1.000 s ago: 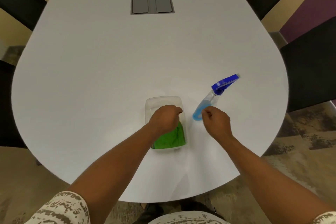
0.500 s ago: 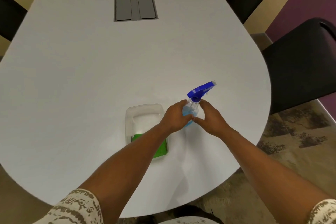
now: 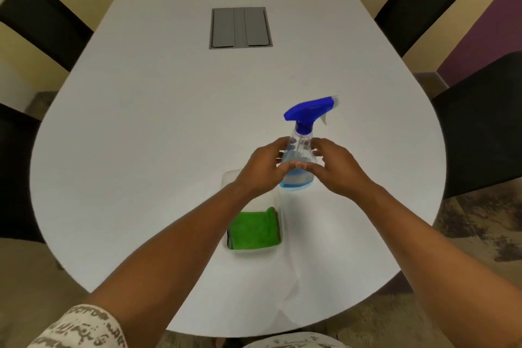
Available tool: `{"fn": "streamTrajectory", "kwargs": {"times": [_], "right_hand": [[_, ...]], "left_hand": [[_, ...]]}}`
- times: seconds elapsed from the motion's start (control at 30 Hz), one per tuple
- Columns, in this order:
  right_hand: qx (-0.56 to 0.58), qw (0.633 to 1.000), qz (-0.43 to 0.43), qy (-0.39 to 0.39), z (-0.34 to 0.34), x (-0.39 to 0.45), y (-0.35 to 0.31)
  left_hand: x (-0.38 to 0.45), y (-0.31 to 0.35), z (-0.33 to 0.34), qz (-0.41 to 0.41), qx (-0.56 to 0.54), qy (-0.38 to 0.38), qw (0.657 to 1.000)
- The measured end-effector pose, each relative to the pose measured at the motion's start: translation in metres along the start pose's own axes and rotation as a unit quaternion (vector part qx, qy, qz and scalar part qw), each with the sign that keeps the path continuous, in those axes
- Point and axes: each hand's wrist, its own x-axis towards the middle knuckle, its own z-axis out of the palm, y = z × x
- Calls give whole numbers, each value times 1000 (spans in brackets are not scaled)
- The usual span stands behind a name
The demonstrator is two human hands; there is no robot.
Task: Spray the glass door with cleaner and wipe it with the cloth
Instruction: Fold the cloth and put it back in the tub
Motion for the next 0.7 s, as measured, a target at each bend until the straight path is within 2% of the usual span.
{"fn": "streamTrajectory", "kwargs": {"times": [0.13, 0.27, 0.5, 0.7], "right_hand": [[-25, 999, -2, 48, 9, 13, -39], [-21, 999, -3, 40, 31, 21, -68], [1, 1000, 7, -20, 87, 19, -85], [22, 997, 68, -29, 119, 11, -68]], "left_hand": [[-10, 6, -38, 1, -18, 51, 999], [-26, -3, -66, -23, -23, 77, 996], [-57, -53, -81, -88, -45, 61, 993], [-63, -80, -61, -109, -6, 43, 993]]}}
